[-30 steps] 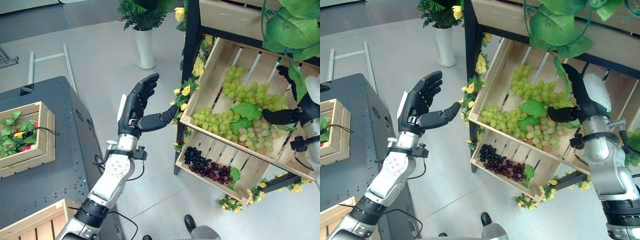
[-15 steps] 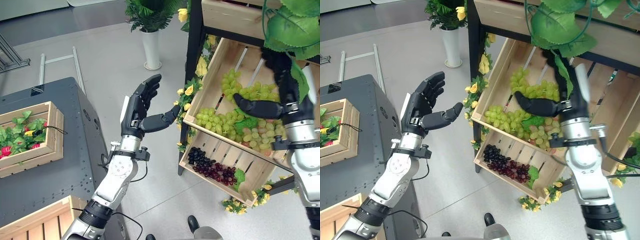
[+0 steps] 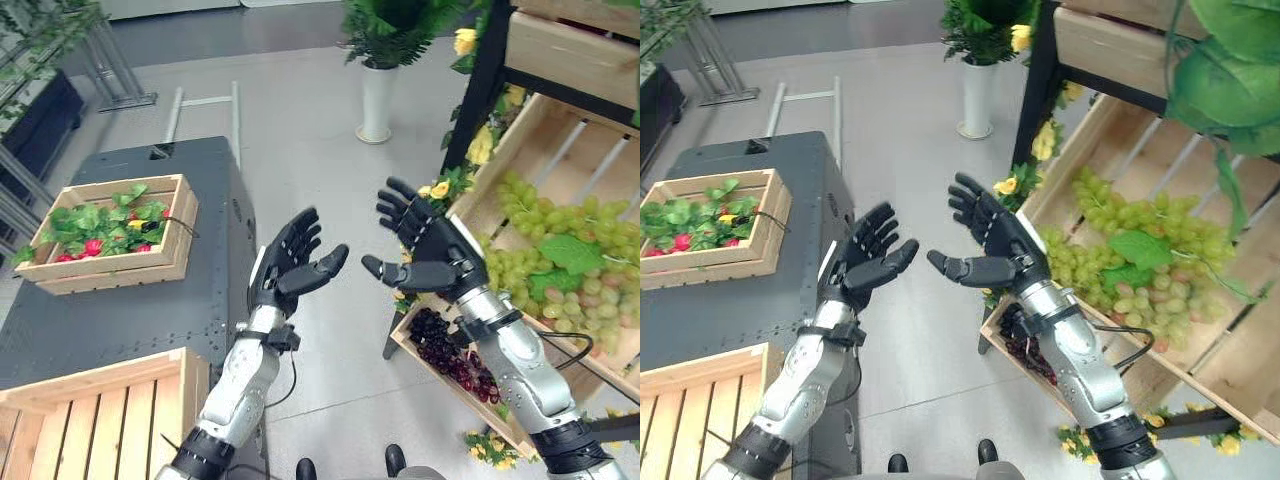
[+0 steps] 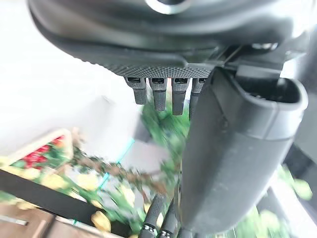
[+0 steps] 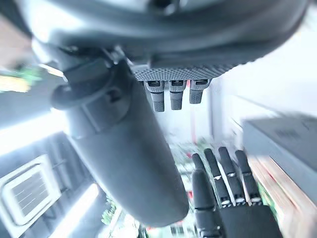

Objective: Pick up the fruits from the basket on one side to the basket on the other side

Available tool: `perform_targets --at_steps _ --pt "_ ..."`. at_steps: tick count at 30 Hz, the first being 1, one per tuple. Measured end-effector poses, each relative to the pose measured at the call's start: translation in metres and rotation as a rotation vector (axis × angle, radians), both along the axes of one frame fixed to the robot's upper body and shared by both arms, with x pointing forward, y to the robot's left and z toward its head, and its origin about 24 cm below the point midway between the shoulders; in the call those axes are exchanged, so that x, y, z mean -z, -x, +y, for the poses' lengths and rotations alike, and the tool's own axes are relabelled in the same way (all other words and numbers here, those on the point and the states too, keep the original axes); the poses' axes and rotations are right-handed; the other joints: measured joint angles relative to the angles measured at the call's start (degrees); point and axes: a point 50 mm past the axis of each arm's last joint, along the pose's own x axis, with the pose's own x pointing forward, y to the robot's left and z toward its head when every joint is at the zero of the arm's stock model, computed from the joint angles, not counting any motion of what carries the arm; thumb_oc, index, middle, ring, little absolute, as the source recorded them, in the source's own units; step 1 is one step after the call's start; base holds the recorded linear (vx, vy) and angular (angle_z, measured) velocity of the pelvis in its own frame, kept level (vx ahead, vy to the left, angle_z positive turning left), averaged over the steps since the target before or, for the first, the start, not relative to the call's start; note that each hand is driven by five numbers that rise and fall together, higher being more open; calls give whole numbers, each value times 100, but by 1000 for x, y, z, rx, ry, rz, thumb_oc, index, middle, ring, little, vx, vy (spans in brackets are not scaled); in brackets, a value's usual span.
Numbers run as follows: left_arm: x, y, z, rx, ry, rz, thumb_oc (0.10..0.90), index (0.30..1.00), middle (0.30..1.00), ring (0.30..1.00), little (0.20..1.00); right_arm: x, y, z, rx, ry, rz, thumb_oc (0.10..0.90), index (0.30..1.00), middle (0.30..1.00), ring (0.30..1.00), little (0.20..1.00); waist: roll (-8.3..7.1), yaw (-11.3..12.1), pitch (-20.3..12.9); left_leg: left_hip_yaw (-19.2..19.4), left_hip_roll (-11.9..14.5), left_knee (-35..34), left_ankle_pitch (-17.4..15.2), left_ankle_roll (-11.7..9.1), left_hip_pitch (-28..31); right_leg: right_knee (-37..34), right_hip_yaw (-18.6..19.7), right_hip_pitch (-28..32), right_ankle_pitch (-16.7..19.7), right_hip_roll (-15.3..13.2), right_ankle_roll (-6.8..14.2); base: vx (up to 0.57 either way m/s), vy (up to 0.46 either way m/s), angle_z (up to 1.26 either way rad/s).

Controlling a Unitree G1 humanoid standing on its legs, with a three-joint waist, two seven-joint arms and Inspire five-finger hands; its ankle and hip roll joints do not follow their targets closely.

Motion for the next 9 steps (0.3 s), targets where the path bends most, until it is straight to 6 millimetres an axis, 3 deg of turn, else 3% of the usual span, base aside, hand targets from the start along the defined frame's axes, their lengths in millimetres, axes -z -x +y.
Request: perform_targets --at_steps 3,7,9 --pt "32 12 6 27 15 131 800 900 900 900 900 34 7 4 -43 35 147 800 900 900 900 900 -1 166 -19 -141 -2 -1 10 -5 -16 1 -145 66 -38 -5 -11 19 -29 22" --pt "77 31 20 57 -30 318 800 900 900 900 900 109 23 -2 -32 91 446 800 900 900 900 900 -17 319 -87 -266 -5 -1 19 -10 -23 -6 -289 108 -70 -14 -15 18 -14 16" --pt "92 39 26 68 -58 383 800 900 900 900 900 135 34 -7 -29 176 543 800 900 900 900 900 -14 354 -92 -286 -7 -1 23 -9 -34 -6 -311 118 -73 -20 -13 21 -7 7"
